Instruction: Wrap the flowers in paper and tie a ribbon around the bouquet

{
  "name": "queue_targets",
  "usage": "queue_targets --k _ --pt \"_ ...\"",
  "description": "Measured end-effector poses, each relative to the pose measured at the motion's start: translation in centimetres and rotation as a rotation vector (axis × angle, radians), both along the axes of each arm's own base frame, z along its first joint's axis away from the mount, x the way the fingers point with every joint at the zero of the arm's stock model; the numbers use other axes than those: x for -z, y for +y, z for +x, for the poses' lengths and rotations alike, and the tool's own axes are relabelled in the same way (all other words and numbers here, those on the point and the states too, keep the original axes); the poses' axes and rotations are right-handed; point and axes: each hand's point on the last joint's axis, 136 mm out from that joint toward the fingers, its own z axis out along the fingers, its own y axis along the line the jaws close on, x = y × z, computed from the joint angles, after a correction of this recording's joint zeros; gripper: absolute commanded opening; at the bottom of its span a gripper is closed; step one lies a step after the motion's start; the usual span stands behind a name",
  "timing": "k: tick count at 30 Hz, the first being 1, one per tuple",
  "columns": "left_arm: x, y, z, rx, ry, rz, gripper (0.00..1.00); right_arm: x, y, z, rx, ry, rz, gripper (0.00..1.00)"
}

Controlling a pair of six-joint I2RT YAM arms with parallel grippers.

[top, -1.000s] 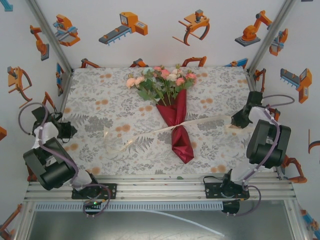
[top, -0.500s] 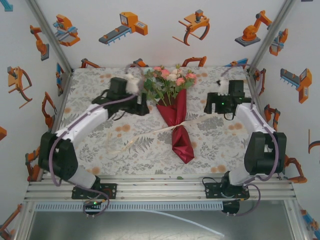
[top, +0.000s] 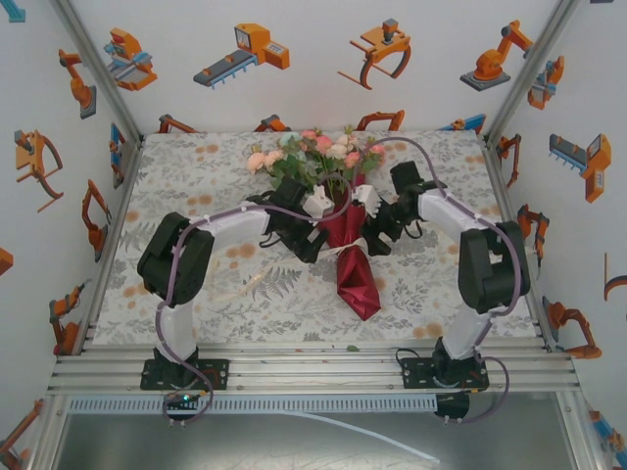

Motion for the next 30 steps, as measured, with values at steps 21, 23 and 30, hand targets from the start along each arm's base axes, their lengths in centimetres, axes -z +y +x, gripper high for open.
queue_targets --k 21,23,30 --pt "1.1 0.9 -2.0 -0.028 0.133 -0.063 0.00 -0.1 0.8 -1.1 0.091 0.025 0.004 0.00" --pt "0.5 2.3 -1.1 -0.109 0.135 -0.085 0.00 -0.5 0.9 -1.2 0.143 0.042 0.022 0.00" --pt "-3.0 5.5 0.4 -0.344 0.100 -0.195 0.00 -0.1 0.9 -2.2 0.341 0.124 0.098 0.00"
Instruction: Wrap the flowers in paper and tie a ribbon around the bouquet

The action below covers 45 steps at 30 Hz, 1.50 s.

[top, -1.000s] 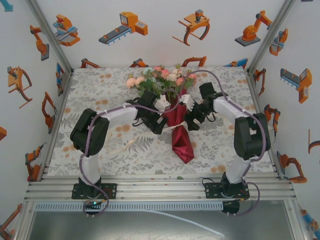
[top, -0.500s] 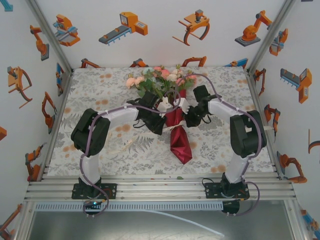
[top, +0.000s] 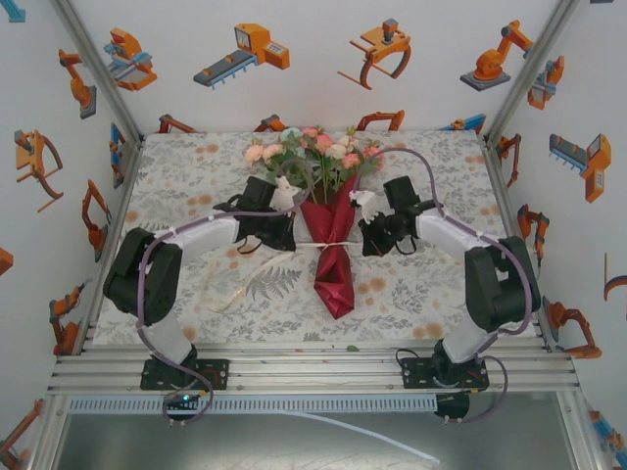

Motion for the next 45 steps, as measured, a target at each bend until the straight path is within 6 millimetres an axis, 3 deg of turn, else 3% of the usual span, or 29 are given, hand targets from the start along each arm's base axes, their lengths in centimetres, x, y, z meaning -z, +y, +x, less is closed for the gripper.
queue_targets --k 6,10,13,17,19,21,23,29,33,39,45 --pt "1.3 3.2 -0.9 -0.165 0.054 -0.041 0.00 -0.4 -1.3 1.0 0.200 0.084 0.076 0.00" --pt "0.6 6.0 0.1 -0.279 0.052 -0.090 0.00 -0.2 -3.7 2.0 0.363 0.173 0.144 0.00" --pt "0.5 8.0 0.6 -0.347 0.064 -0.110 0.00 1.0 -5.9 1.7 0.472 0.248 0.166 0.00" --pt "0.6 7.8 0.2 -0.328 0.091 -0.129 0.00 1.7 -7.0 1.3 0.522 0.289 0.163 0.00" --pt "0.4 7.4 -0.1 -0.310 0.097 -0.129 0.18 1.5 -7.2 1.3 0.522 0.286 0.161 0.05" --pt "0.0 7.6 0.1 -0.305 0.089 -0.115 0.46 1.1 -7.9 1.6 0.519 0.259 0.126 0.39" --pt "-0.7 8.2 0.6 -0.315 0.073 -0.099 0.61 0.4 -9.1 2.0 0.517 0.213 0.082 0.52" --pt "-5.4 10.3 1.7 -0.305 -0.048 -0.027 0.70 -2.1 -11.3 2.0 0.410 0.055 -0.072 0.58" --pt "-6.4 11.5 1.1 -0.270 -0.082 0.049 0.72 -0.9 -11.1 0.6 0.323 0.079 -0.140 0.59" --pt "-3.6 12.9 -1.6 -0.171 -0.018 0.206 0.73 1.4 -8.2 -2.6 0.098 0.136 -0.223 0.60" --pt "-1.0 12.9 -3.8 -0.071 0.047 0.295 0.74 2.8 -6.0 -5.1 -0.099 0.149 -0.284 0.61"
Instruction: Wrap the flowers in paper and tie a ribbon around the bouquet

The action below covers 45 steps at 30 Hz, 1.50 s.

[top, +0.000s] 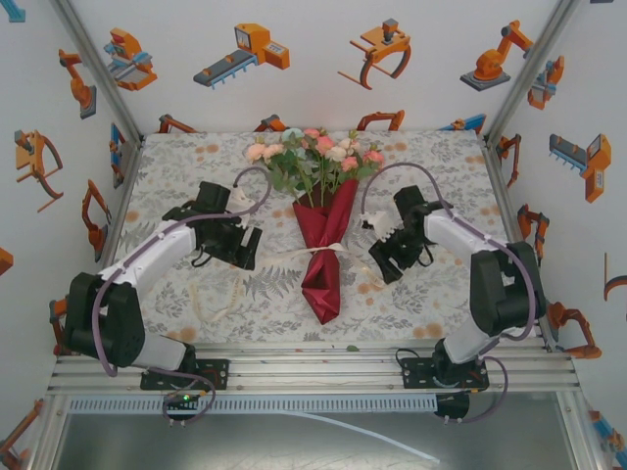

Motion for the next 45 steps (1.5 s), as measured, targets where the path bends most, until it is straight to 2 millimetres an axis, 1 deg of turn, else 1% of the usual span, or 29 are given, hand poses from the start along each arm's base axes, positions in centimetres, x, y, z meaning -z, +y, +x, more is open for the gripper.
queue_targets --k 3,6,7,10,13,14,16,17,18,19,21,22,25,27,28,30,33,35,37,38,40,42,45 --pt "1.2 0.1 -0.6 0.018 0.041 0.024 0.75 0.8 -0.1 -0.4 -0.038 0.008 -0.035 0.59" --pt "2.1 0.2 -0.8 0.032 0.068 0.039 0.75 1.7 -0.4 -0.7 -0.053 0.025 -0.066 0.53" --pt "2.5 0.1 -0.9 0.040 0.076 0.045 0.75 1.9 -0.4 -0.9 -0.059 0.030 -0.074 0.48" --pt "3.6 -0.2 -1.3 0.065 0.106 0.060 0.75 2.6 -0.6 -1.2 -0.077 0.040 -0.094 0.28" --pt "4.9 -0.5 -1.7 0.088 0.138 0.084 0.75 2.7 -0.7 -1.4 -0.085 0.041 -0.105 0.08" --pt "5.3 -0.6 -1.7 0.092 0.143 0.095 0.73 2.8 -0.7 -1.3 -0.083 0.038 -0.107 0.04" --pt "6.0 -0.5 -1.6 0.096 0.150 0.125 0.69 2.8 -0.8 -1.2 -0.083 0.035 -0.112 0.01" --pt "6.4 -0.4 -1.5 0.097 0.151 0.141 0.66 2.8 -0.8 -1.2 -0.083 0.035 -0.113 0.00" --pt "6.4 -0.4 -1.4 0.101 0.149 0.154 0.60 2.8 -0.8 -1.2 -0.083 0.035 -0.112 0.00" --pt "6.5 -0.4 -1.0 0.100 0.136 0.161 0.47 2.8 -0.8 -1.2 -0.083 0.035 -0.112 0.00" --pt "6.7 -0.4 -0.3 0.095 0.120 0.174 0.14 2.6 -0.7 -1.2 -0.082 0.033 -0.109 0.00" --pt "6.7 -0.4 0.0 0.095 0.114 0.181 0.00 2.5 -0.6 -1.1 -0.079 0.031 -0.104 0.00" --pt "6.6 -0.5 0.7 0.096 0.087 0.180 0.00 1.3 0.0 -0.7 -0.062 0.009 -0.067 0.00" --pt "6.2 -0.7 1.1 0.088 0.066 0.171 0.00 -0.2 0.6 -0.1 -0.039 -0.025 -0.027 0.00" --pt "5.7 -0.8 1.3 0.080 0.047 0.162 0.00 -1.3 1.1 0.3 -0.024 -0.052 0.002 0.00" --pt "3.8 -1.2 2.2 0.052 -0.016 0.120 0.00 -3.7 1.9 1.2 0.006 -0.114 0.065 0.00" --pt "-1.3 -2.3 4.0 -0.010 -0.172 0.007 0.00 -7.6 3.3 2.4 0.047 -0.218 0.175 0.00" --pt "-5.4 -3.1 5.2 -0.050 -0.283 -0.089 0.00 -10.2 4.3 2.9 0.074 -0.275 0.266 0.00" --pt "-8.4 -3.8 5.9 -0.080 -0.356 -0.176 0.00 -12.0 5.2 3.3 0.102 -0.294 0.350 0.00" --pt "-9.5 -4.2 6.1 -0.090 -0.378 -0.215 0.00 -12.8 5.8 3.5 0.119 -0.294 0.396 0.00" --pt "-11.2 -5.0 6.4 -0.114 -0.401 -0.300 0.00 -14.3 6.8 4.1 0.160 -0.286 0.489 0.00" --pt "-12.0 -6.0 6.4 -0.127 -0.400 -0.359 0.00 -15.8 7.7 4.9 0.211 -0.278 0.572 0.00" --pt "-12.8 -7.9 5.9 -0.119 -0.395 -0.425 0.00 -17.7 8.7 6.0 0.263 -0.275 0.675 0.00"
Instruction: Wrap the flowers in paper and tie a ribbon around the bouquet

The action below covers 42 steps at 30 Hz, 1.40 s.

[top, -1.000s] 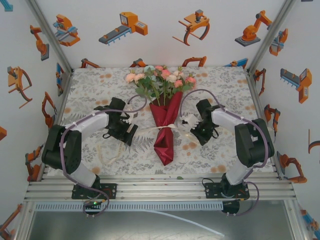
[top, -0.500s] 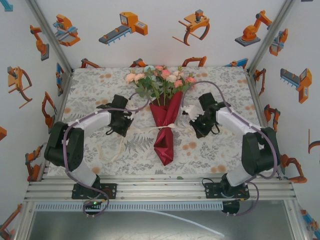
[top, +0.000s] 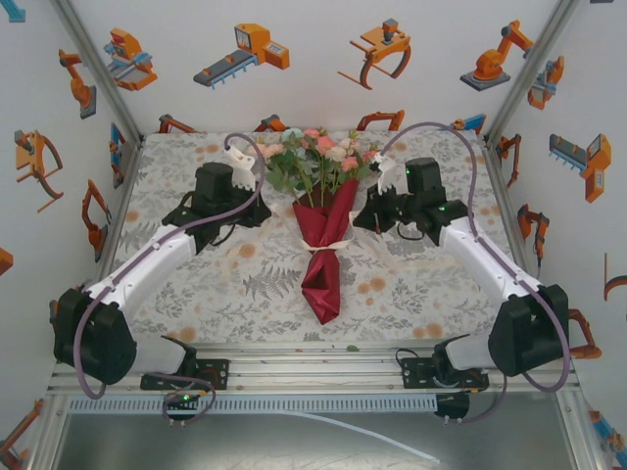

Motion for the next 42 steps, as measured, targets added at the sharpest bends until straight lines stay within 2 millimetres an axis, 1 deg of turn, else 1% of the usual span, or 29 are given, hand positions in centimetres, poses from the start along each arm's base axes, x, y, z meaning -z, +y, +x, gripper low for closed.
queue_targets --k 3,7,9,14,16,17,18,19,22,24,26,32,36,38,42 --pt "-0.8 -1.9 -0.6 0.032 -0.009 -0.049 0.00 -1.1 1.1 0.5 0.004 0.012 0.066 0.00" --pt "-1.1 -3.8 -1.4 0.073 -0.006 -0.085 0.00 -1.8 2.9 1.1 -0.022 0.023 0.102 0.00" --pt "-1.0 -4.5 -1.9 0.098 0.001 -0.095 0.00 -1.6 3.6 1.6 -0.028 0.032 0.106 0.00" --pt "-0.9 -5.8 -3.1 0.148 0.015 -0.102 0.00 -0.6 4.9 3.9 -0.023 0.058 0.094 0.00" --pt "-0.9 -6.1 -3.4 0.160 0.016 -0.104 0.00 -0.2 6.1 4.6 -0.035 0.065 0.091 0.02" --pt "-1.0 -6.3 -3.5 0.165 0.017 -0.105 0.00 -0.1 6.8 4.7 -0.046 0.070 0.091 0.04" --pt "-1.0 -6.3 -3.5 0.169 0.017 -0.106 0.00 0.1 7.9 4.6 -0.065 0.077 0.093 0.09" --pt "-1.0 -6.4 -3.6 0.170 0.017 -0.106 0.00 0.2 9.0 4.4 -0.085 0.087 0.094 0.16" --pt "-1.0 -6.4 -3.6 0.171 0.016 -0.107 0.00 0.4 12.6 3.7 -0.136 0.140 0.121 0.33" --pt "-0.9 -6.4 -3.5 0.170 0.017 -0.106 0.00 0.4 14.0 3.5 -0.148 0.178 0.135 0.38" --pt "-0.8 -6.5 -3.5 0.170 0.020 -0.104 0.00 0.4 14.2 3.6 -0.143 0.201 0.133 0.42" --pt "-0.5 -6.6 -3.6 0.175 0.026 -0.101 0.00 -0.5 12.9 4.5 -0.117 0.212 0.120 0.43" --pt "0.0 -6.8 -3.6 0.179 0.039 -0.096 0.00 0.0 12.2 4.5 -0.103 0.240 0.103 0.43" --pt "0.4 -6.9 -3.6 0.183 0.049 -0.093 0.00 0.5 12.0 4.2 -0.095 0.272 0.087 0.46" --pt "1.1 -7.2 -3.6 0.195 0.069 -0.090 0.00 1.2 12.5 4.4 -0.058 0.369 0.053 0.48"
